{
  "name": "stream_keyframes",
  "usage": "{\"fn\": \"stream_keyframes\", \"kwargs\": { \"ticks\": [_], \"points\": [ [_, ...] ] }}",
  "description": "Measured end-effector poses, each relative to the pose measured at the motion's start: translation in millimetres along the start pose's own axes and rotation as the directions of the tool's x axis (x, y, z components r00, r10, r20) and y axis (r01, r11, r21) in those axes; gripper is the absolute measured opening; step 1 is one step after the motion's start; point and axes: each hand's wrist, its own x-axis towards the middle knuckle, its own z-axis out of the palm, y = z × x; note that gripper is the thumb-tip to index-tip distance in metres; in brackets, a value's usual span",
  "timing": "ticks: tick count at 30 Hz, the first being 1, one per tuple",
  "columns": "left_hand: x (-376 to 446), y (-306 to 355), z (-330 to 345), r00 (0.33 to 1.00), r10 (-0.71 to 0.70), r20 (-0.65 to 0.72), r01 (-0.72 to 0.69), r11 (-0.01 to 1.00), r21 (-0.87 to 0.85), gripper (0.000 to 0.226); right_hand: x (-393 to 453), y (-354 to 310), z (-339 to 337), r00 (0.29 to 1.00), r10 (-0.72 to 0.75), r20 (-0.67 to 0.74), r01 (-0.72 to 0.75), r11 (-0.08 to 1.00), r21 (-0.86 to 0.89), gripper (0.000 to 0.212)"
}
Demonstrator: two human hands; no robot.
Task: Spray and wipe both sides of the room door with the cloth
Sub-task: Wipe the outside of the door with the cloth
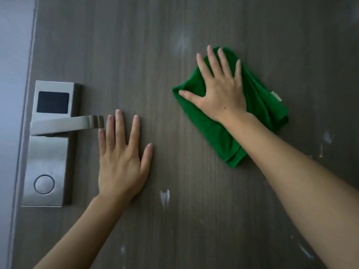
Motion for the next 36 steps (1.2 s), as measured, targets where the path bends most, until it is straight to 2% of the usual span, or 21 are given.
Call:
{"fn": "stream_keyframes", "kwargs": {
  "ticks": [4,10,14,16,20,24,26,31,36],
  "points": [
    [0,-1,1,1.0,0.017,-0.008,-0.017,1.0,-0.005,0.069,-4,-21,-1,1.0,0.012,-0.009,-0.012,0.999,0.03,0.094],
    [0,0,2,1.0,0.009,-0.029,-0.009,1.0,0.016,0.068,-36,-64,14,0.97,-0.239,-0.038,0.24,0.97,0.031,0.093],
    [-1,2,1,0.999,0.004,-0.041,-0.003,1.0,0.011,0.068,-49,-39,15,0.944,-0.33,-0.033,0.331,0.943,0.033,0.094],
    [0,2,0,0.999,-0.001,-0.034,0.001,1.0,0.01,0.068,-50,-12,12,0.969,-0.242,-0.039,0.244,0.969,0.035,0.094],
    [0,2,1,1.0,-0.009,-0.03,0.01,1.0,0.017,0.067,-47,27,10,0.997,0.053,-0.051,-0.049,0.997,0.067,0.091],
    [0,1,1,1.0,-0.006,-0.025,0.006,1.0,0.015,0.067,-50,5,9,0.989,0.135,-0.06,-0.129,0.986,0.106,0.09],
    [1,1,2,1.0,-0.003,-0.03,0.003,1.0,0.011,0.067,-61,-13,12,0.996,0.076,-0.045,-0.071,0.992,0.102,0.091],
    [2,1,-5,1.0,-0.017,-0.014,0.016,0.999,-0.032,0.064,-125,-65,27,0.983,-0.175,-0.051,0.179,0.979,0.097,0.093],
    [2,2,-10,1.0,-0.017,0.004,0.017,1.0,-0.022,0.064,-199,-109,48,0.916,-0.366,-0.165,0.401,0.856,0.327,0.092]
  ]
}}
